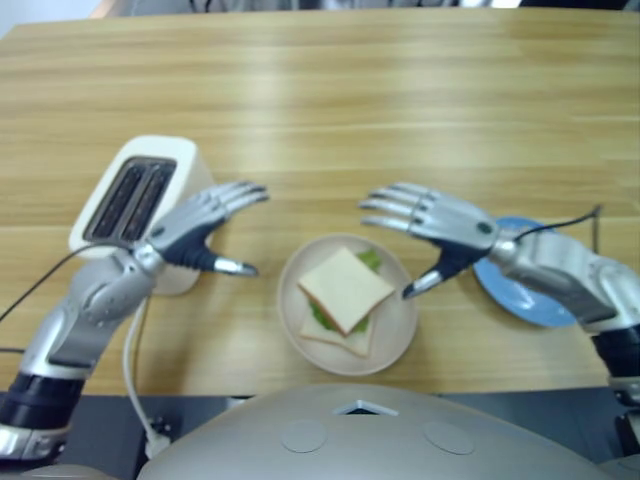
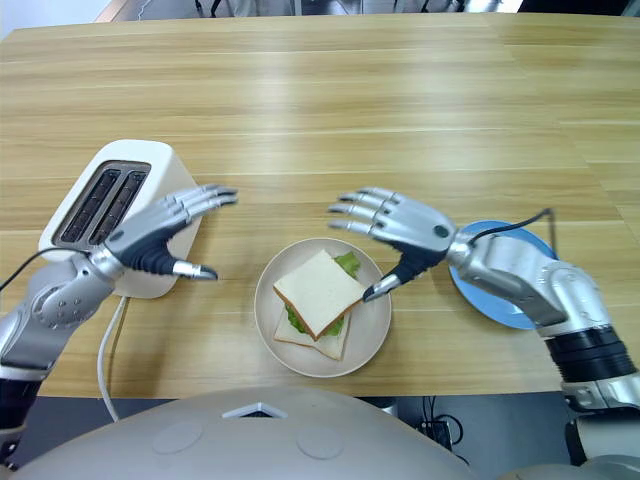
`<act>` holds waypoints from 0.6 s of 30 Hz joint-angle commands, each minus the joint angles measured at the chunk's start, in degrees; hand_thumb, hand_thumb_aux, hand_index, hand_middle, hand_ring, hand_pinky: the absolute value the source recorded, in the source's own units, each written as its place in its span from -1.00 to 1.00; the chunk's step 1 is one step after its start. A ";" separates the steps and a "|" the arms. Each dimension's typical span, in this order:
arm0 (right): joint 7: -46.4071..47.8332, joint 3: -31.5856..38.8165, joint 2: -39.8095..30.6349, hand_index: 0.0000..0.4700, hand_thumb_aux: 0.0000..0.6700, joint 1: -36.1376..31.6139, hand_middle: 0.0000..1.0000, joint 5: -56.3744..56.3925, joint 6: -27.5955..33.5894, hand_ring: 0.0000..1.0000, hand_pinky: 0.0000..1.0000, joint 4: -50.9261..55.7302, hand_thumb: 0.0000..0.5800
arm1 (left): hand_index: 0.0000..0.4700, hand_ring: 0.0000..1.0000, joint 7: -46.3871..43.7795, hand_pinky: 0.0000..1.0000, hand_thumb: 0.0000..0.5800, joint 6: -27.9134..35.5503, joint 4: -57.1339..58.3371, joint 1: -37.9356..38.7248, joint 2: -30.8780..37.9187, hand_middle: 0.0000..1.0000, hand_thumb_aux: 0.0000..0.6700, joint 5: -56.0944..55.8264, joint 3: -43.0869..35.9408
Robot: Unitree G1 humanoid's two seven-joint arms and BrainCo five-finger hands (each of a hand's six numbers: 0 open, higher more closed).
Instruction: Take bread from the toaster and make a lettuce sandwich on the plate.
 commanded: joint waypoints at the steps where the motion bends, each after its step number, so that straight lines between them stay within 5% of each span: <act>1: 0.83 -4.61 -0.54 -1.00 -1.00 4.13 -1.00 11.29 -0.80 -1.00 -1.00 0.58 -1.00 | -1.00 -1.00 -2.36 -1.00 -1.00 -2.48 0.12 3.85 1.87 -1.00 -1.00 -1.11 1.40; 7: 17.15 -1.49 -8.79 -1.00 -1.00 21.51 -1.00 33.10 0.60 -1.00 -1.00 5.47 -1.00 | -1.00 -1.00 -7.40 -1.00 -1.00 -2.77 0.66 13.83 4.56 -1.00 -1.00 -2.48 1.93; 8: 19.72 -1.09 -9.79 -1.00 -1.00 23.44 -1.00 35.75 0.83 -1.00 -1.00 5.99 -1.00 | 0.18 -1.00 -7.70 -1.00 0.69 -2.83 0.63 14.76 4.34 -1.00 0.21 -3.07 2.12; 9: 21.53 -1.15 -10.42 -0.54 -0.53 24.87 -0.53 37.08 0.91 -0.53 -0.53 6.33 -0.17 | 0.96 -0.16 -8.17 -0.16 1.00 -2.85 0.54 15.45 3.98 -0.16 1.00 -4.45 1.99; 10: 22.98 -1.65 -10.43 0.38 0.41 25.93 0.17 38.38 1.57 0.17 0.17 6.19 0.83 | 0.96 0.40 -8.30 0.40 1.00 -3.38 0.59 15.75 3.58 0.40 1.00 -5.19 1.75; 11: 24.31 -1.88 -10.49 0.96 1.00 26.95 0.70 39.46 2.55 0.70 0.70 5.94 1.00 | 0.96 1.00 -7.95 1.00 1.00 -3.90 0.92 15.51 2.99 1.00 1.00 -4.80 1.34; 12: 25.67 -1.71 -10.44 0.96 1.00 27.73 0.70 39.55 3.69 0.70 0.70 5.40 1.00 | 0.96 1.00 -7.45 1.00 1.00 -4.28 1.48 14.83 2.03 1.00 1.00 -4.51 0.67; 13: 26.87 -1.23 -10.27 0.96 1.00 28.13 1.00 39.13 4.66 1.00 1.00 4.92 1.00 | 0.96 1.00 -7.22 1.00 1.00 -4.54 1.99 14.23 1.11 1.00 1.00 -4.16 -0.24; 18: 32.57 2.80 -8.84 0.96 1.00 27.00 1.00 35.77 8.36 1.00 1.00 3.26 1.00 | 0.96 1.00 -7.44 1.00 1.00 -5.29 5.70 11.89 -3.29 1.00 1.00 0.70 -6.93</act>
